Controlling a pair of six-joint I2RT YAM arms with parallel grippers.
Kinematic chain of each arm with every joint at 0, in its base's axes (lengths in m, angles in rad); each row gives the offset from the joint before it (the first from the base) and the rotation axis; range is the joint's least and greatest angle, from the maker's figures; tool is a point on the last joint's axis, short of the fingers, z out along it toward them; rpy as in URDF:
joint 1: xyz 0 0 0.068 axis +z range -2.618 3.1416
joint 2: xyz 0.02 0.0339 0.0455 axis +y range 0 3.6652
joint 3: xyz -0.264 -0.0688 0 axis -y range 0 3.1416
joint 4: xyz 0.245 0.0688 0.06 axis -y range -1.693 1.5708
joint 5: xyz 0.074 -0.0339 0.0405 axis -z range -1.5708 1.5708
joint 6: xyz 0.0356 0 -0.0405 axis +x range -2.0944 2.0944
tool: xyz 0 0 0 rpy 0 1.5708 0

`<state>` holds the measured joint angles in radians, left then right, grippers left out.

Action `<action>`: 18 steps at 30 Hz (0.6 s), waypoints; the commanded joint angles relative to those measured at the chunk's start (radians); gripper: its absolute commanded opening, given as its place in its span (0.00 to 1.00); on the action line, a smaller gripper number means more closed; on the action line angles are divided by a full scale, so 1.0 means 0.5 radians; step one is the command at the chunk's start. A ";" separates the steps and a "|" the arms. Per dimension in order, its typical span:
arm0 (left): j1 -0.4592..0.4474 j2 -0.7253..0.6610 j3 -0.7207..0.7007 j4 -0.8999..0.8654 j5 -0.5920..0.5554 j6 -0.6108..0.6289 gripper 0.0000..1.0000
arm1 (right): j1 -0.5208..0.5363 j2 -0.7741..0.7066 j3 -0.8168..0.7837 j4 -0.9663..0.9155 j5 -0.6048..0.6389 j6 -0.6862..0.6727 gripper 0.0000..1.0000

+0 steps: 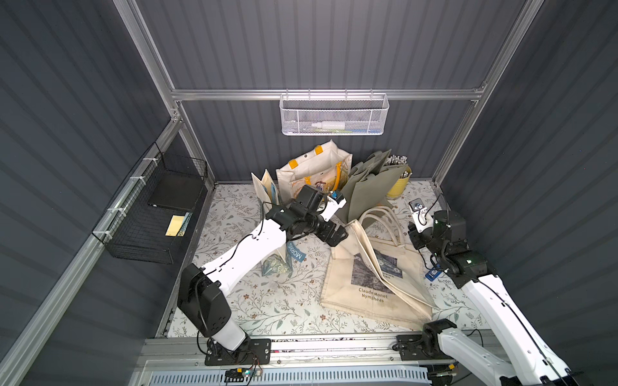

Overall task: Put away the canvas bag
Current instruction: Place the canvas bag at the center of the board.

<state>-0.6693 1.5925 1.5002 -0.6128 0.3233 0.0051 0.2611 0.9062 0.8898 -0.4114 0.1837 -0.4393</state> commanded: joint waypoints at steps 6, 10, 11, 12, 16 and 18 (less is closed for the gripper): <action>-0.002 -0.380 0.081 0.034 0.449 0.125 0.99 | 0.108 -0.036 -0.229 0.018 -0.184 -0.043 0.41; -0.002 -0.350 0.106 -0.082 0.151 0.080 0.99 | 0.180 -0.039 -0.300 0.032 -0.174 -0.087 0.40; 0.003 -0.298 0.110 -0.121 0.072 0.035 0.99 | 0.185 -0.038 -0.308 0.042 -0.182 -0.091 0.40; 0.010 -0.236 0.133 -0.170 0.071 0.016 0.99 | 0.188 -0.039 -0.313 0.048 -0.194 -0.091 0.40; 0.088 0.164 0.347 -0.441 0.115 -0.185 0.99 | 0.195 -0.031 -0.345 0.098 -0.180 -0.055 0.40; 0.196 0.373 0.446 -0.573 0.345 -0.324 0.98 | 0.196 -0.030 -0.372 0.122 -0.145 -0.042 0.41</action>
<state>-0.6315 1.6566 1.6901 -0.7261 0.4271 -0.0517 0.3546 0.8913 0.7238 -0.3836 0.0994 -0.4728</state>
